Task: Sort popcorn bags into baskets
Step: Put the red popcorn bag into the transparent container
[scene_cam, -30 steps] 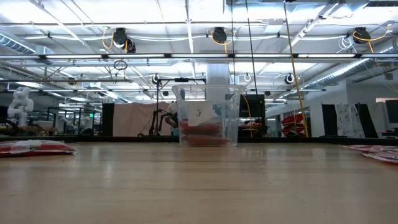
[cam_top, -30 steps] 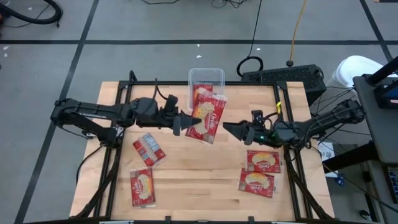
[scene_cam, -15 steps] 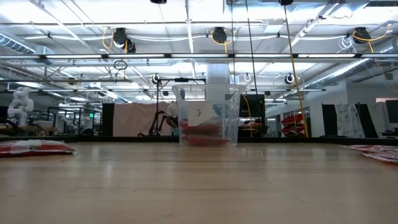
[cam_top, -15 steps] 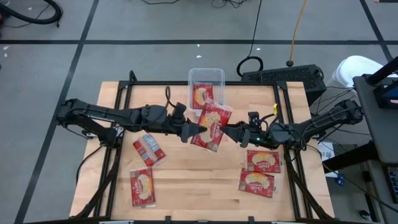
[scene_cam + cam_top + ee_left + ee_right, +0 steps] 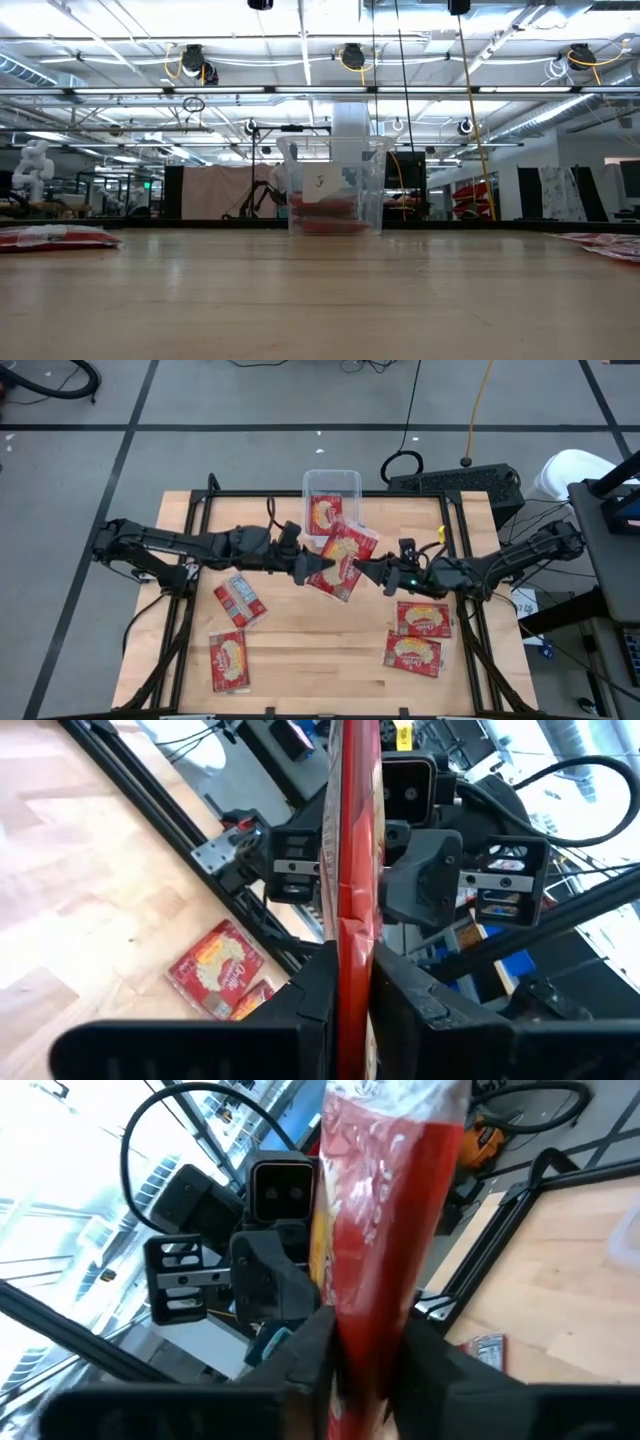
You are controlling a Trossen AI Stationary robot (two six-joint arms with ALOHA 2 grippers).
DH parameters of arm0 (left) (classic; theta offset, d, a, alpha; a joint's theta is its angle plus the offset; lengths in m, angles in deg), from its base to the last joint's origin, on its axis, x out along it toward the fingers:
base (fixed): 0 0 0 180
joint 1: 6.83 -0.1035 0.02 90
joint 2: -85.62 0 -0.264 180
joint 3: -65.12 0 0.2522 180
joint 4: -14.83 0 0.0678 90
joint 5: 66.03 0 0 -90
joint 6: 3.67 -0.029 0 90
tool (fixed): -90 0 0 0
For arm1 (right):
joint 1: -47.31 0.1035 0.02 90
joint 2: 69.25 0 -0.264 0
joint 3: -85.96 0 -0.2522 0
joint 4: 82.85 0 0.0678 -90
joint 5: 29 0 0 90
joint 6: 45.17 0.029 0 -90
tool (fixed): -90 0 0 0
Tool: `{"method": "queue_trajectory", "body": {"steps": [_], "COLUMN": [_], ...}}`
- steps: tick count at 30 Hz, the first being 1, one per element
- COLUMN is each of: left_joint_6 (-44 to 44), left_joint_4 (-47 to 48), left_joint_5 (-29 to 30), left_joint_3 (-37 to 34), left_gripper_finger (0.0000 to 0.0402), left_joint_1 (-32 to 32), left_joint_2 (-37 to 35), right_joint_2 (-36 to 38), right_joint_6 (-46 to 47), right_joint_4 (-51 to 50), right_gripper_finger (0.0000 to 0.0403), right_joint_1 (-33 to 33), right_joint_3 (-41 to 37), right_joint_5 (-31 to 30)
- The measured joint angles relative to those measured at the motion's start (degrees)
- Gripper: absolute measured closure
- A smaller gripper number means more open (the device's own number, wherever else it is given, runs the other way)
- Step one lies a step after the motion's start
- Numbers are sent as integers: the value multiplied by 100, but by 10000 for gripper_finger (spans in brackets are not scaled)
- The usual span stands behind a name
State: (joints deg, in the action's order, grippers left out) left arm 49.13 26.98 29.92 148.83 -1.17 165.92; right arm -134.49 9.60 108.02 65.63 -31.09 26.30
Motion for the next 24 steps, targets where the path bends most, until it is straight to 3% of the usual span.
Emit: {"method": "queue_trajectory", "body": {"steps": [7, 11, 17, 24], "left_joint_6": [-351, -708, -649, -551], "left_joint_4": [75, 609, 1284, 2387], "left_joint_5": [14, 18, 64, 16], "left_joint_3": [0, 0, 2, 2], "left_gripper_finger": [342, 311, 240, 175], "left_joint_1": [-193, -360, -882, -1628], "left_joint_2": [-5, -207, -594, -1089], "right_joint_2": [4, 2, 5, 7], "right_joint_6": [-64, 13, 318, 650], "right_joint_4": [-30, -165, -351, -430], "right_gripper_finger": [381, 384, 384, 383], "right_joint_1": [-320, -678, -1506, -2967], "right_joint_3": [0, 0, 0, 0], "right_joint_5": [91, 578, 1781, 3663]}}
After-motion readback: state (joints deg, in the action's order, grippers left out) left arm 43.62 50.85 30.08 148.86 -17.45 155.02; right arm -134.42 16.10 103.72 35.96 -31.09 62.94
